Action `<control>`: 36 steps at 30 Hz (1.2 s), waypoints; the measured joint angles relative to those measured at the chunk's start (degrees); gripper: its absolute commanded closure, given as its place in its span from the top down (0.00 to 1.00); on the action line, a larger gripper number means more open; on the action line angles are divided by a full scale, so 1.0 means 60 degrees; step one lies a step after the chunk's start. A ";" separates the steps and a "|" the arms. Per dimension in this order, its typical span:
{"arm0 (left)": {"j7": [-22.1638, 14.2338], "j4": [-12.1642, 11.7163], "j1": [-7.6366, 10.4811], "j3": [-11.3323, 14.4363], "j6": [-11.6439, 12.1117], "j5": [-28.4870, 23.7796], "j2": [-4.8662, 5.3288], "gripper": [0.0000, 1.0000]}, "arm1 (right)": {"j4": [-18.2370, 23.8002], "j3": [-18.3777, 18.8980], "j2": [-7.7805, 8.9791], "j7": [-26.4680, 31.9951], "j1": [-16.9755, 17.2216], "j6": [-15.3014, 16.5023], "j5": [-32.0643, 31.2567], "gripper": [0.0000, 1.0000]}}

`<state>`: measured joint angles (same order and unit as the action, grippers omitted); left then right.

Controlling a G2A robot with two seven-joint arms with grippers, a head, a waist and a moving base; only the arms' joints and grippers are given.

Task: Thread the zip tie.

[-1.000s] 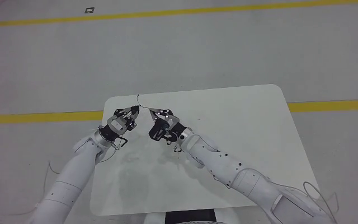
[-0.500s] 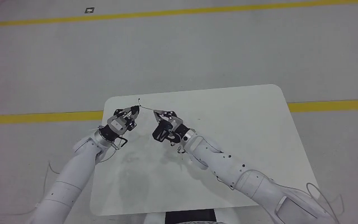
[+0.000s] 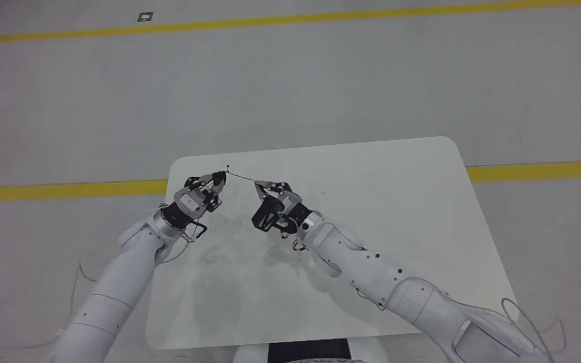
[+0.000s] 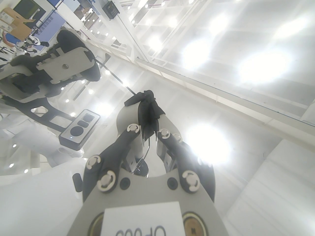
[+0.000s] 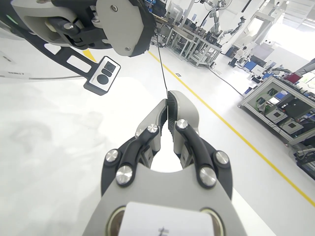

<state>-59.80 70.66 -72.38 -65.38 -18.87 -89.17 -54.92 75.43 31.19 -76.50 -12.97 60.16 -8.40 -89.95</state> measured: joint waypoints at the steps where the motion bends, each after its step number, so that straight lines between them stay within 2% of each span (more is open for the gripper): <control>1: 0.0000 0.0000 0.0000 0.0000 0.0000 0.0000 0.0000 0.00 | 0.0003 -0.0017 0.0012 0.0016 -0.0007 -0.0003 0.0000 0.00; 36: 0.0000 0.0000 0.0000 0.0000 0.0000 0.0000 0.0000 0.00 | -0.0022 -0.0142 0.0246 0.0143 0.0001 -0.0042 0.0000 0.00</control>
<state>-59.80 70.66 -72.38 -65.38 -18.87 -89.17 -54.92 75.30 30.34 -75.02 -12.11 60.17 -8.65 -89.95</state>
